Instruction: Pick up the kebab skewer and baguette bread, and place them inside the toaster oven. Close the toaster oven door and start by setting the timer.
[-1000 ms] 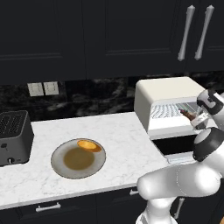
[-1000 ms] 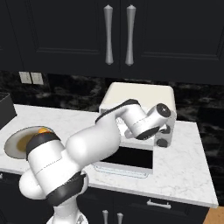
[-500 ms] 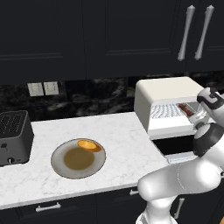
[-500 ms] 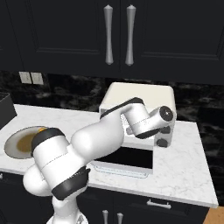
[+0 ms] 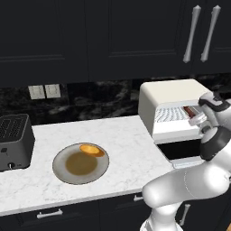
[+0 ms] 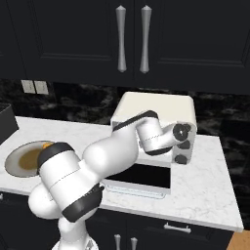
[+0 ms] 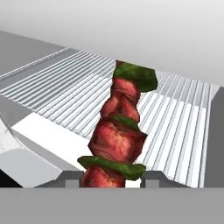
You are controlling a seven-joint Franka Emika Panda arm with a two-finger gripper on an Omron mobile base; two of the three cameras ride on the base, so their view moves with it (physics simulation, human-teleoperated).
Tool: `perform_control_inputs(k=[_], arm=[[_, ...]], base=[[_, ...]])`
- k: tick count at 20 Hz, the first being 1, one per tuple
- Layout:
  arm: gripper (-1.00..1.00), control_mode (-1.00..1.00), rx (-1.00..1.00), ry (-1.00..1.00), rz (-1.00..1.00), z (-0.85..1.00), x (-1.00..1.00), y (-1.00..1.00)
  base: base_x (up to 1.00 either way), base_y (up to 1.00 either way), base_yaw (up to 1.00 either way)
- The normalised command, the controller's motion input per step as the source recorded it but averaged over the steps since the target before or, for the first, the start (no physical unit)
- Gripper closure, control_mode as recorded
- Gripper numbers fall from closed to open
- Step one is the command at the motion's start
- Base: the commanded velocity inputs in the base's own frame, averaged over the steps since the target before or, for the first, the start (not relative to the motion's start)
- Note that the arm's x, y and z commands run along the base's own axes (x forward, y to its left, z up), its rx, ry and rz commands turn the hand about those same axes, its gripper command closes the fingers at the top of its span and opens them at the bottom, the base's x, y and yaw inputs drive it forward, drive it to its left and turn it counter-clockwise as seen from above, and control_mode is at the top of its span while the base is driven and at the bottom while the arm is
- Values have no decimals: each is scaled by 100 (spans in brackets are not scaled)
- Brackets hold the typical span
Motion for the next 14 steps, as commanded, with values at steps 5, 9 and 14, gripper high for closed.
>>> perform_control_inputs(k=[5,9,14], arm=[[100,-100,0,-6,-4,0,30,10],[100,-100,0,0,-2,2,30,16],[100,-100,0,0,0,6,39,12]], base=[[0,0,0],[0,0,0],[0,0,0]])
